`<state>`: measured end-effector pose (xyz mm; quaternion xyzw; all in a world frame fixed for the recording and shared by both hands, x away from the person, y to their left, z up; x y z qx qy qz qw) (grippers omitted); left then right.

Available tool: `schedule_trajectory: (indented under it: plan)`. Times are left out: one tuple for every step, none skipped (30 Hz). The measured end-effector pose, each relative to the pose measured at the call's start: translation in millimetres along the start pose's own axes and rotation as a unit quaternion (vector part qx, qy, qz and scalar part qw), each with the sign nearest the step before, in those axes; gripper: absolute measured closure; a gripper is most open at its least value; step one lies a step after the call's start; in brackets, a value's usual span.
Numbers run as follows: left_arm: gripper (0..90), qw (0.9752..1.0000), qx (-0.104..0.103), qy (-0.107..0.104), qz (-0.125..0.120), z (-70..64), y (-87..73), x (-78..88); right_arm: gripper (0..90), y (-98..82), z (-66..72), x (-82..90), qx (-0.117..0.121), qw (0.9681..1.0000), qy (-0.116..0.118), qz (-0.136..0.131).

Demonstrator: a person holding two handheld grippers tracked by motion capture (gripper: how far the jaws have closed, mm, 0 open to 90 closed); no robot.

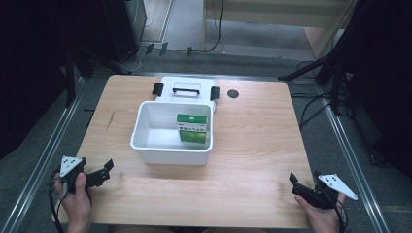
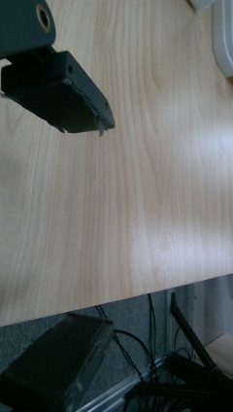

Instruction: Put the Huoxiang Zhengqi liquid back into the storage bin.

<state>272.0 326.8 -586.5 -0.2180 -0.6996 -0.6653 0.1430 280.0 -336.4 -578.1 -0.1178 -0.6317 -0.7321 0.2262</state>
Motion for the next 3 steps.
schedule_trajectory:
  plan:
    - [0.0,1.0000,-0.001,0.001,0.000,-0.1,0.0,-0.1,8.2,0.2,-1.0,0.2,-0.009,1.0000,-0.001,-0.001]
    - [0.0,1.0000,-0.002,0.001,0.000,-0.3,0.0,-0.3,8.4,0.3,-2.1,0.1,-0.012,0.9999,-0.002,0.000]
    - [0.0,1.0000,-0.002,0.001,0.000,-0.2,0.0,-0.2,10.4,0.5,-2.7,0.0,-0.017,0.9999,-0.002,0.000]
Point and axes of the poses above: each handheld gripper's, and its own axes: x roughly backward along the jaws, y roughly out of its top, z roughly to its left, the point moved 7 cm from there along -x, roughly forward along the jaws, and after that the axes turned 6 degrees about -x, right-handed, at the moved point
